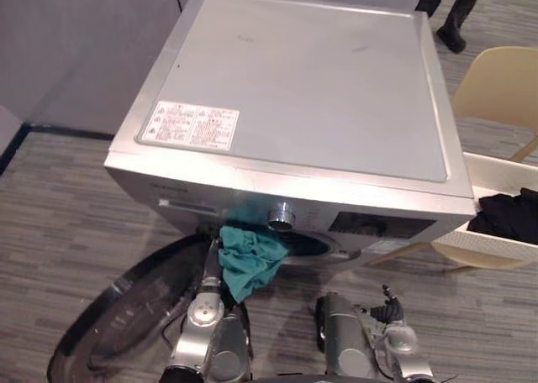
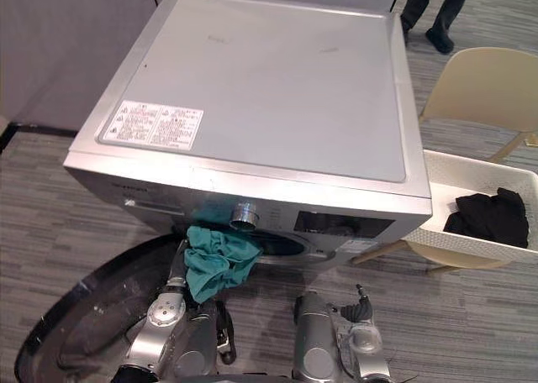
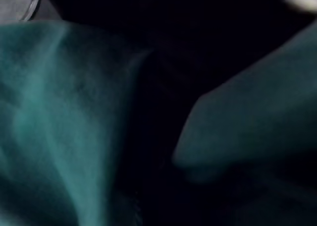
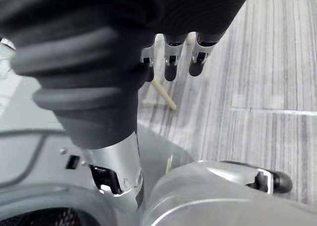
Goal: Pick up the laundry basket with both hands and put the clothes into the washing machine.
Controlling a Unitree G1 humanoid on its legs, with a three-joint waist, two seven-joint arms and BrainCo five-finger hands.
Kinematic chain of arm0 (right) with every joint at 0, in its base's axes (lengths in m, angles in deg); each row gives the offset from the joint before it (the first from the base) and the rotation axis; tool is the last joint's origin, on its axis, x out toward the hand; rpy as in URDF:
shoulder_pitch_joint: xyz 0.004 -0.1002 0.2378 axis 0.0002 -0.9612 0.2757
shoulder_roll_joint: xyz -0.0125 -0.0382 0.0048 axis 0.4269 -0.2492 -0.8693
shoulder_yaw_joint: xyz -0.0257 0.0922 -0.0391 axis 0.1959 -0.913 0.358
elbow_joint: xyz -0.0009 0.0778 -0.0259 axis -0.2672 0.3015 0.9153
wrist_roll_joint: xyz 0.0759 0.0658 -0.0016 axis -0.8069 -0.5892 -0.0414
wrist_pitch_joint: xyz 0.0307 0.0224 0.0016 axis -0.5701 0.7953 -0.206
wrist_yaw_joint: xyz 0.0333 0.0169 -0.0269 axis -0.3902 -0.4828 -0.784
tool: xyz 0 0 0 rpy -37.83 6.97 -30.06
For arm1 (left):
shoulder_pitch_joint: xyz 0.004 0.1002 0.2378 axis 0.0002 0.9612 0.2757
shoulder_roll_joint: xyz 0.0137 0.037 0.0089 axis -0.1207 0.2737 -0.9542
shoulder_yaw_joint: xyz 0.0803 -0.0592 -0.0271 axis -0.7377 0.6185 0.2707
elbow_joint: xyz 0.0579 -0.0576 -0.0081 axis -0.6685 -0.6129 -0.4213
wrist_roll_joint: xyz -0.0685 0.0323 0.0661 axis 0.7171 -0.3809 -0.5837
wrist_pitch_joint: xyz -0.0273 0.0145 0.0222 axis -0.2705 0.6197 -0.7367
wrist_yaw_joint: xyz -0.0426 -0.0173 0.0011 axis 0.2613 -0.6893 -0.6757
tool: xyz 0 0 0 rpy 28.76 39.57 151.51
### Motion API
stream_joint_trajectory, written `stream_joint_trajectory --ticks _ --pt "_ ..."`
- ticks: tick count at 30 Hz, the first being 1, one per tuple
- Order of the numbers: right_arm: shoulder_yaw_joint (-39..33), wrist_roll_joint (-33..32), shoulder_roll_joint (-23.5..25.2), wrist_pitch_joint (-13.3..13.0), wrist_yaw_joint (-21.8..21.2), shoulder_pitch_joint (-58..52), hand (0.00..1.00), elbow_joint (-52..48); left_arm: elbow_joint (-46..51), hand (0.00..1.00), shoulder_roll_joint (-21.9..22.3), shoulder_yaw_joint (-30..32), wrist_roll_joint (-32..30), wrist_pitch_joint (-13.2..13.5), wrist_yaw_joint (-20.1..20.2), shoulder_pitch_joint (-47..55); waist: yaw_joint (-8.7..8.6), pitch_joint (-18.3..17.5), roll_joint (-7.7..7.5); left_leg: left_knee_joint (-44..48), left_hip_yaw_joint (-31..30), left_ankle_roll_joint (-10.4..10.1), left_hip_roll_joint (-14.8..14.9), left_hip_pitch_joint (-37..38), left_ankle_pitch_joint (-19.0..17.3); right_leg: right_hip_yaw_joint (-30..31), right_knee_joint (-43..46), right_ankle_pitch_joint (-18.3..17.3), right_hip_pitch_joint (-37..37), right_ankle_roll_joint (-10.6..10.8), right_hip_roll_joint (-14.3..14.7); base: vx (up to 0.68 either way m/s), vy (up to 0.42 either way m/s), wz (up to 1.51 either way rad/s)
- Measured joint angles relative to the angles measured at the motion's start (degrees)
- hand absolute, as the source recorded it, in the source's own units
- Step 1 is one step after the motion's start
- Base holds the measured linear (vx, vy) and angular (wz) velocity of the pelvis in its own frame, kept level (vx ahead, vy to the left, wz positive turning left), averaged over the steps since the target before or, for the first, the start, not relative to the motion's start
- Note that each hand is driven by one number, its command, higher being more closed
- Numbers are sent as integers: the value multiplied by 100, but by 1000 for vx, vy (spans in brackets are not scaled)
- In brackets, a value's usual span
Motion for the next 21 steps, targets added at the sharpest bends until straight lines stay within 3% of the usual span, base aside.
stream_joint_trajectory --ticks 4,6,12,16,21 --pt "-87 -137 5 -21 151 166 0 -182 1 100 83 -2 4 0 -95 -316 90 190 -84 954 -370 -3 7 -966 -193 -190 1016 -374 -788 -85 -147 -90 -51 45" --pt "-148 -245 -42 -21 239 381 0 -382 6 100 126 -28 9 1 -119 -657 175 336 -87 1724 -631 23 2 -1850 -321 -296 1814 -614 -1521 -148 -276 -101 -29 34" --pt "-399 -439 -166 -151 395 859 0 -976 115 100 143 -192 4 -8 -230 -1416 291 574 -134 2851 -843 34 -26 -3544 -459 -187 3070 -915 -3177 -216 -402 -77 -42 8" --pt "-412 -585 -291 -255 493 1006 0 -1470 187 100 220 -363 -22 -90 -475 -2200 263 603 -162 3417 -918 -26 14 -4409 -492 -20 3705 -1015 -4119 -265 -368 -54 -69 -7" --pt "-416 -575 -329 -294 541 979 0 -1562 209 100 313 -593 -315 -194 -859 -3271 114 619 -191 3777 -917 -61 123 -4838 -533 147 4093 -1027 -4664 -260 -231 -45 -64 -13"
